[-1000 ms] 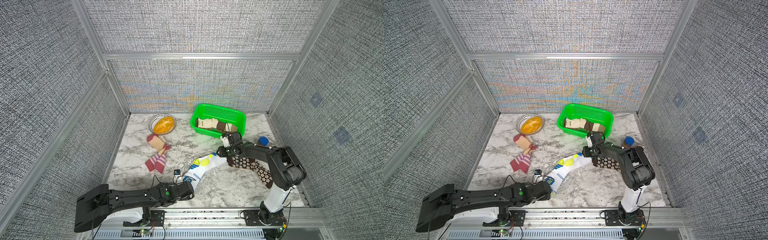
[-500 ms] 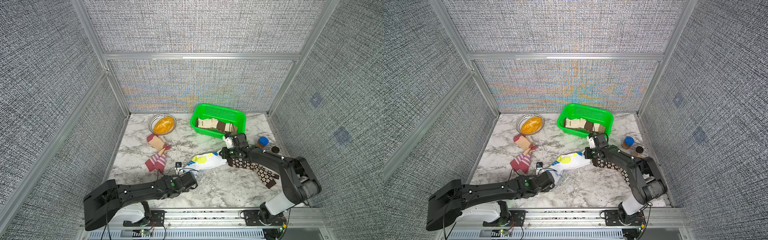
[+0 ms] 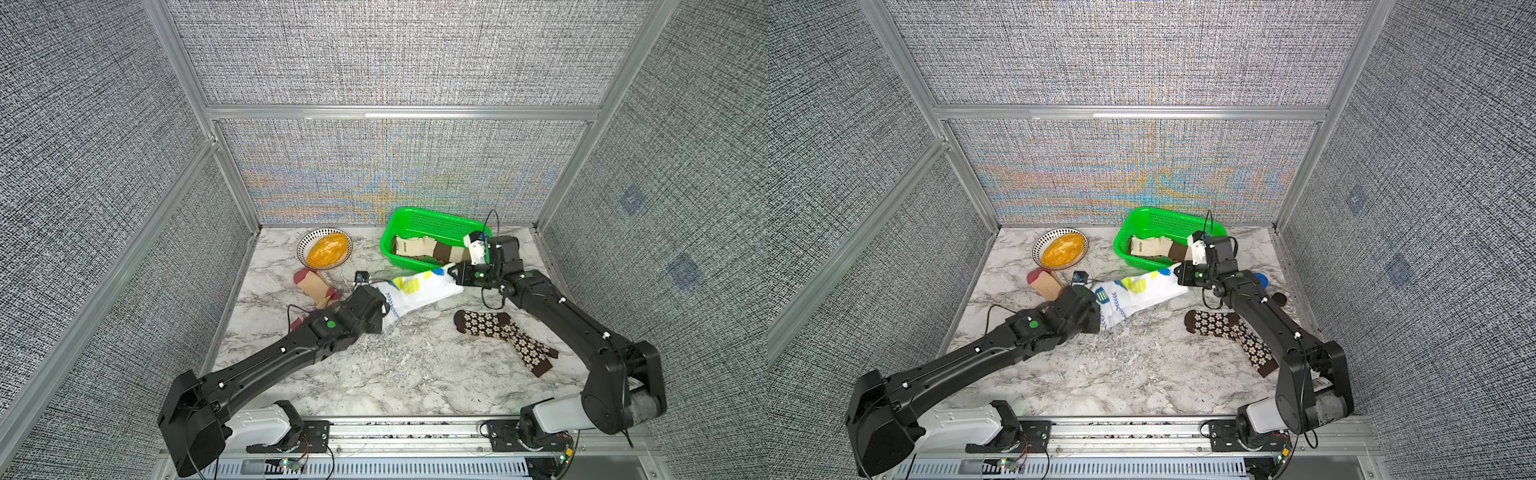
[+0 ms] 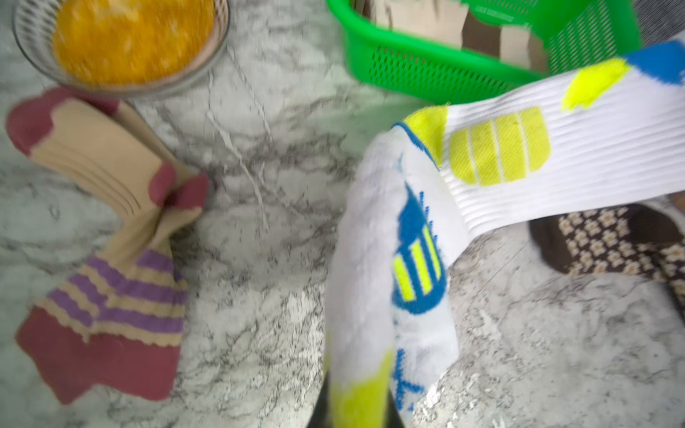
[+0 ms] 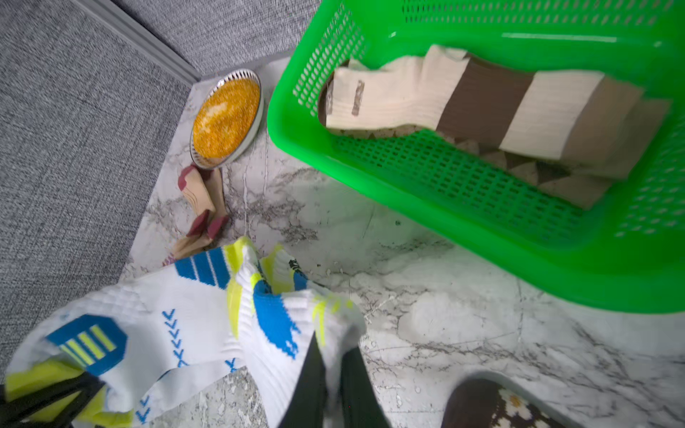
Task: Place the socks together as a pair
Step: Pick up a pair of socks from the center of the board, then place a pair of socks in the bin.
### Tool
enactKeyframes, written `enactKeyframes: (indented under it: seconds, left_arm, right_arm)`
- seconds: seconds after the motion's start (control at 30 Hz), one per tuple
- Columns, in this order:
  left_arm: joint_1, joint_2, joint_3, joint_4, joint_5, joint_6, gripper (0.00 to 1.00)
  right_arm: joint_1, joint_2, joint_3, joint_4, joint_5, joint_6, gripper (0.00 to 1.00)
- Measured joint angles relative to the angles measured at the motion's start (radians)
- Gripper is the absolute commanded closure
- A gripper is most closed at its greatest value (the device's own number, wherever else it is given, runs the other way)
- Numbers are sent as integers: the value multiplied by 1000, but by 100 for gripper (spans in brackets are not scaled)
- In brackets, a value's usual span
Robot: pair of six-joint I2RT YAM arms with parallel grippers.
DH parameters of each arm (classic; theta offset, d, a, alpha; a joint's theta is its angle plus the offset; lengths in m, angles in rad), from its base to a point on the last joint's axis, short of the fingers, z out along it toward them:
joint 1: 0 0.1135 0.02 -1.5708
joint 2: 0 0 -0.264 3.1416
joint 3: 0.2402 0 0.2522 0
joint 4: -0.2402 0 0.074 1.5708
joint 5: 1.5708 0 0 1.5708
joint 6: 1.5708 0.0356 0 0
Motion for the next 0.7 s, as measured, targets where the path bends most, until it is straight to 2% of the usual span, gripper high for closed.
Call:
enactKeyframes:
  seconds: [0.17,0.33,0.5,0.7]
  left_arm:
    - [116,140,266,-14,75,156,95]
    - [190,406,608,-25,175,287,95]
    - [232,709,970,-53,268,375,95]
    - [283,1025,1308,-111,299,437,95]
  right_arm:
    - [-72,1,88,-10,-16,2,100]
    - [-180,50,104,41,-10,45,100]
    - [-239,174,143,109,9,85,100]
    - [-254,347,214,159,32,114,100]
